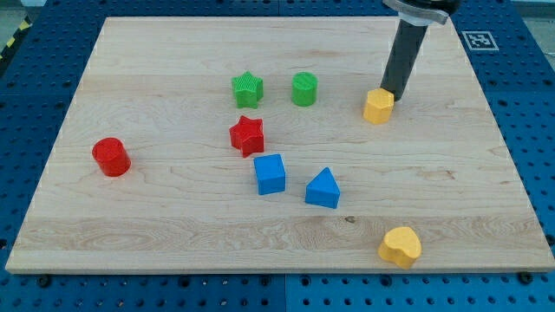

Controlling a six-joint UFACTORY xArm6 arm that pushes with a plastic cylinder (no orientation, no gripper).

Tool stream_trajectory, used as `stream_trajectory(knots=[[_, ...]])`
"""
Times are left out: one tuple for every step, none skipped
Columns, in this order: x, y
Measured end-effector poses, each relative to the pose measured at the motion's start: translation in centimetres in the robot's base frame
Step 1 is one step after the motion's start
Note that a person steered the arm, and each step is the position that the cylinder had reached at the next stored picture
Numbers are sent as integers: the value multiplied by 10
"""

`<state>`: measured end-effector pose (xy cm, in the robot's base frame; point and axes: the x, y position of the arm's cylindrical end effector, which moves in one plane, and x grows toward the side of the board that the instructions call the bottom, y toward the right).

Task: Push the yellow heart towards the bottom right of the board

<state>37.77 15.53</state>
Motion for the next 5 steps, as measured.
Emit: stream_trajectory(knots=[[0, 0], [-3, 27], [19, 58], [73, 63], [141, 63]])
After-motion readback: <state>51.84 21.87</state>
